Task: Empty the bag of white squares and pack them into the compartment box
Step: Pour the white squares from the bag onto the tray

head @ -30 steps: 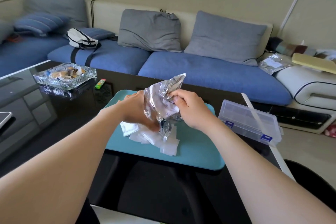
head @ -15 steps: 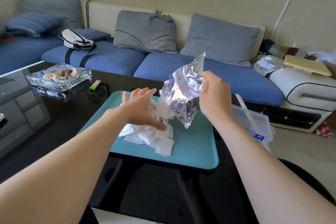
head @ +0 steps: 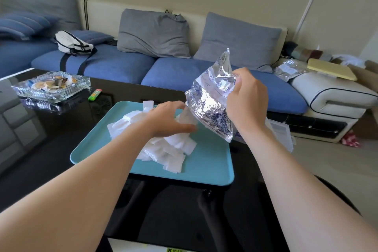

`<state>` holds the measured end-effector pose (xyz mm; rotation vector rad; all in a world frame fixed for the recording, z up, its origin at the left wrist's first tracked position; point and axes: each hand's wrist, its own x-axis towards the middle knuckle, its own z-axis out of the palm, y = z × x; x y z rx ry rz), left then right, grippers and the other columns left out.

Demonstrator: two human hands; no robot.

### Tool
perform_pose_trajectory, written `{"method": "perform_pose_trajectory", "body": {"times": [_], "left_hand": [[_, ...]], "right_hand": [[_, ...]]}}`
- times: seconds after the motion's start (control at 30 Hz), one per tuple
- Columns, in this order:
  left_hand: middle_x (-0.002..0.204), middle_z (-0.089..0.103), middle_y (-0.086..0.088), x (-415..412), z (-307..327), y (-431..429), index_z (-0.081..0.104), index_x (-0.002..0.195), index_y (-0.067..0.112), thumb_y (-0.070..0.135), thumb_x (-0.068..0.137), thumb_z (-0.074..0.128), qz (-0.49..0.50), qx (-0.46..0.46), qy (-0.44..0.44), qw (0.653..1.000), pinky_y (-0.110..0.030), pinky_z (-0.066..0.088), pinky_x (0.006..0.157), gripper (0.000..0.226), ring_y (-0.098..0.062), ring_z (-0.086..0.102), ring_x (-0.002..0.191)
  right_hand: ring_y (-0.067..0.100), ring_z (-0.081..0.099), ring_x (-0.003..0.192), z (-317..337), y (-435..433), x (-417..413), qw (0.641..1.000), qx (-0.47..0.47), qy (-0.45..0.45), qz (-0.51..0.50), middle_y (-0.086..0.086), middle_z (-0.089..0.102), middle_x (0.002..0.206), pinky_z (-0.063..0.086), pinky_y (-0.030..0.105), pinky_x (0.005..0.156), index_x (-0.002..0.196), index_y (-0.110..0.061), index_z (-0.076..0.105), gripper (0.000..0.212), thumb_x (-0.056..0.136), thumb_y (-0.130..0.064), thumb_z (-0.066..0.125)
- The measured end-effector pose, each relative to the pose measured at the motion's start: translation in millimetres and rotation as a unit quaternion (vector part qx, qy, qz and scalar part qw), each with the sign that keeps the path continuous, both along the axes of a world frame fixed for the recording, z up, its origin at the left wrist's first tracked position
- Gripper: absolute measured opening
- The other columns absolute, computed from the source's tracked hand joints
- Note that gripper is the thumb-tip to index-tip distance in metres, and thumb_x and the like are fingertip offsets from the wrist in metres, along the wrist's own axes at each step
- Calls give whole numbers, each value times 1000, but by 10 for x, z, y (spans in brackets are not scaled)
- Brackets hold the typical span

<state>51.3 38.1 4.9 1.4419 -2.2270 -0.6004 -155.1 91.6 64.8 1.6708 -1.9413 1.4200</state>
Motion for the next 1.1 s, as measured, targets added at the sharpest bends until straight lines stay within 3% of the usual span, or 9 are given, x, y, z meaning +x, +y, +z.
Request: {"method": "perform_pose_trajectory", "body": {"times": [0.2,0.4,0.53,0.63,0.7,0.83,0.93,1.0,1.1], "left_hand": [[129,61,13,-103,5,54,65,126,39,71,64,86,-68,39,-68,995,-41,46,104,73,-15,59,117],[138,47,12,-117,-1,92,43,143,24,70,62,89,-31,62,-91,993,-39,43,105,104,-17,45,129],[138,54,1,-66,34,14,55,141,22,42,80,73,14,60,-97,993,-43,43,102,67,-26,39,136],[101,67,-4,-68,72,7,74,116,21,14,83,54,49,66,11,997,-39,52,81,38,-24,53,96],[88,72,-9,-77,111,-3,77,98,15,-4,86,46,72,83,113,988,-29,48,65,38,-24,53,76],[103,78,-16,-74,201,-54,77,106,4,-10,91,48,97,172,343,918,-43,59,97,36,-38,71,99],[91,74,-7,-124,280,11,74,114,3,5,108,46,50,274,465,841,-41,60,81,29,-23,69,79],[90,75,-6,-151,297,45,74,114,5,13,111,46,41,287,471,833,-39,61,72,29,-19,71,73],[104,79,-12,-157,264,27,75,113,4,2,106,53,106,247,431,861,-36,64,66,23,-23,76,80]], "right_hand": [[30,45,78,3,63,-85,999,0,26,-40,10,66,94,36,42,75,110,-17,65,27,100,-8,42],[34,54,79,-75,74,-90,999,-20,39,8,8,66,88,41,43,73,112,-13,67,31,98,-10,39],[39,62,84,-154,85,-69,997,-19,54,46,12,71,91,50,49,75,117,-11,69,40,96,-16,35],[33,62,77,-119,68,-58,995,-53,32,82,7,73,84,52,45,71,115,-12,73,38,96,-15,40],[23,54,68,-89,61,-39,991,-99,22,92,-3,66,76,43,35,65,111,-11,74,32,97,-11,46],[27,57,72,-106,52,12,994,-56,-35,82,-4,63,75,43,39,65,109,-11,74,32,96,-13,44],[31,55,76,-131,13,12,994,-29,-90,52,-2,60,73,35,39,64,103,-12,71,29,98,-13,42],[30,53,78,-114,-9,7,993,-18,-108,32,0,61,77,28,36,65,103,-12,70,27,101,-11,43],[29,51,82,-105,-56,-38,992,-8,-124,17,1,62,83,24,32,65,105,-9,70,27,102,-11,43]]}}
